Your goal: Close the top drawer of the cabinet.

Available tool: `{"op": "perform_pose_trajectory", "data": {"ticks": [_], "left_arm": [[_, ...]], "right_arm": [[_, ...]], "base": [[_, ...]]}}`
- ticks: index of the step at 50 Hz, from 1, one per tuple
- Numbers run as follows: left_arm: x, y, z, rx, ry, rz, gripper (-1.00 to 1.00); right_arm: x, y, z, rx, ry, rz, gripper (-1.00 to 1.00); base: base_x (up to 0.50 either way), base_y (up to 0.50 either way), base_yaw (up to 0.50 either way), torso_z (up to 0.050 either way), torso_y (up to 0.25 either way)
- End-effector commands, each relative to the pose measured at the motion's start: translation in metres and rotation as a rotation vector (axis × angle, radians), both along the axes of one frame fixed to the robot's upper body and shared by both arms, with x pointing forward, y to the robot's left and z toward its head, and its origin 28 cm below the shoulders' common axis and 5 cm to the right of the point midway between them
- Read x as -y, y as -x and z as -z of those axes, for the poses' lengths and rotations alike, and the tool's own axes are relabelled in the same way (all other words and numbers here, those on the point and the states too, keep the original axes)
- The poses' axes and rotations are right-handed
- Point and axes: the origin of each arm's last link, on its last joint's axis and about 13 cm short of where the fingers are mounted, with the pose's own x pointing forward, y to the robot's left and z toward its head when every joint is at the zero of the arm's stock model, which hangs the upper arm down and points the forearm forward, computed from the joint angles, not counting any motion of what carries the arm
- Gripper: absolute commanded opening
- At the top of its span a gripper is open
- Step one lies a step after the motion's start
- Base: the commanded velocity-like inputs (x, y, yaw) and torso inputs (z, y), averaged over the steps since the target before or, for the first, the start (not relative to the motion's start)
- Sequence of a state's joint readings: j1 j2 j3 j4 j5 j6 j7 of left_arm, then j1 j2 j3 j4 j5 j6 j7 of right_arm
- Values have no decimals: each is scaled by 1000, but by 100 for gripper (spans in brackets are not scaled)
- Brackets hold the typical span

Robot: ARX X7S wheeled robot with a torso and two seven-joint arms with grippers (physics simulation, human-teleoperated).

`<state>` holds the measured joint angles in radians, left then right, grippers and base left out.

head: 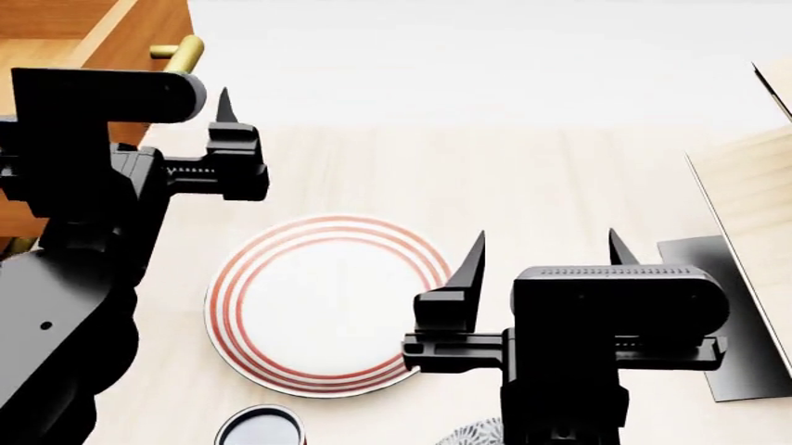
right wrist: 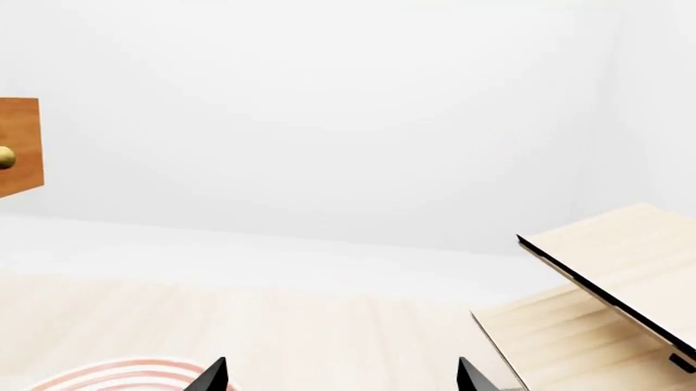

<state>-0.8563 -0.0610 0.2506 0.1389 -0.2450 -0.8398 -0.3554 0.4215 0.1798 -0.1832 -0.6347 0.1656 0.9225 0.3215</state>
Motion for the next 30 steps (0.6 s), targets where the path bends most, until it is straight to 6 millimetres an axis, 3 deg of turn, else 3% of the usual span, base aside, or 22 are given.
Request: {"op": "perform_pose_trajectory", "data": {"ticks": [1, 16, 28, 30], "left_arm": [[-29, -40, 2, -50, 17, -171, 100], [-64, -56, 2, -78, 19, -329, 100], [-106, -63, 4, -110, 40, -492, 100], [-123, -63, 3, -120, 52, -549, 100]], "right_arm": [[-3, 1, 3, -5, 5, -10, 100], [-6, 2, 6, -14, 9, -22, 100], [-9, 3, 5, -15, 12, -30, 100], [-12, 4, 6, -18, 13, -34, 100]], "base": [[0, 0, 0, 0, 0], [0, 0, 0, 0, 0], [0, 0, 0, 0, 0], [0, 0, 0, 0, 0]]}}
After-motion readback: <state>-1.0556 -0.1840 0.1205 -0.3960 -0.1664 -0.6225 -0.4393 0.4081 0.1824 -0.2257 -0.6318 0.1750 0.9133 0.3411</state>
